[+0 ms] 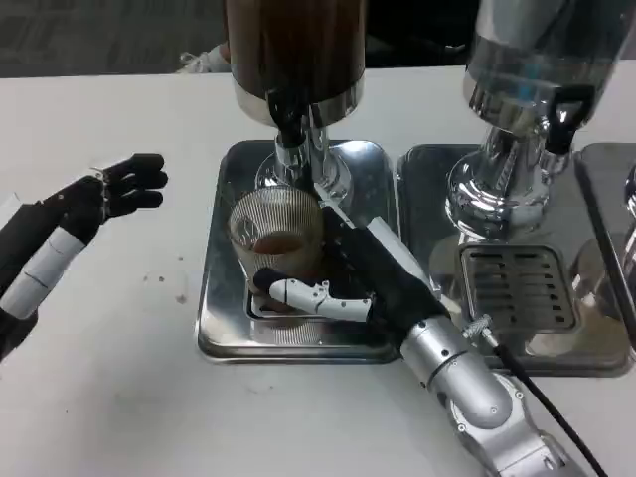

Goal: Grasp the cup under the faucet to collect the drink, then remove the cup.

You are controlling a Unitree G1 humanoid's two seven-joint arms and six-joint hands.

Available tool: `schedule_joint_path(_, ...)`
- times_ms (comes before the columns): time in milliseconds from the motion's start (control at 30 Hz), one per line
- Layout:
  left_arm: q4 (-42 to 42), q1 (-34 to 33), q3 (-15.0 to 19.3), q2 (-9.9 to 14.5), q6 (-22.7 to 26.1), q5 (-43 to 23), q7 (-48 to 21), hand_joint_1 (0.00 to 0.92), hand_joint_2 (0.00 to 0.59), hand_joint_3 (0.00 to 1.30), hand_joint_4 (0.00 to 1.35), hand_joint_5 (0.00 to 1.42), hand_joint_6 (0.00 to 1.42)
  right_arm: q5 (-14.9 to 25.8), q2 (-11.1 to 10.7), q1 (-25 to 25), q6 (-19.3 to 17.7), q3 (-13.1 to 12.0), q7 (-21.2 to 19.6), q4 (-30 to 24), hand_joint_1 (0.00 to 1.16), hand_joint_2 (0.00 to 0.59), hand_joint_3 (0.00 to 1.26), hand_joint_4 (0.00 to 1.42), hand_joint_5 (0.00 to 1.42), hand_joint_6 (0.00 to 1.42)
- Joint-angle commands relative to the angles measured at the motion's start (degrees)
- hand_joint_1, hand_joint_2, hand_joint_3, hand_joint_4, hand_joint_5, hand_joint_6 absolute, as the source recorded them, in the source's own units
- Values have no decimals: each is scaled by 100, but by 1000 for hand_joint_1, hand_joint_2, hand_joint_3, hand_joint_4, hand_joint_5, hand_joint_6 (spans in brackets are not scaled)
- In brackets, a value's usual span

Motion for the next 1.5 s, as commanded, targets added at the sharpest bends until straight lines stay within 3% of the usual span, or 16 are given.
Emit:
schedule_joint_path(33,53,90,10,61,48,39,61,0,68,240,204,226,133,-138,97,-36,-14,110,-95,37,717,180,0,0,0,0)
schedule_joint_path(700,38,176,10,69,95,61,114,0,74,241,214,234,137,-235,257,-59,-63,184,-328,324,717,200,0,0,56,58)
schedule_joint_path(1100,60,168,5,89,148,68,106,0,78,250,246,262,137,-356,359,-51,-370,235,-798,653,765,198,96,144,224,222)
schedule_joint_path(1500,89,170,16,134,145,85,124,0,70,251,261,278,151,-667,457,-20,-638,322,-1500,916,797,197,276,372,505,671)
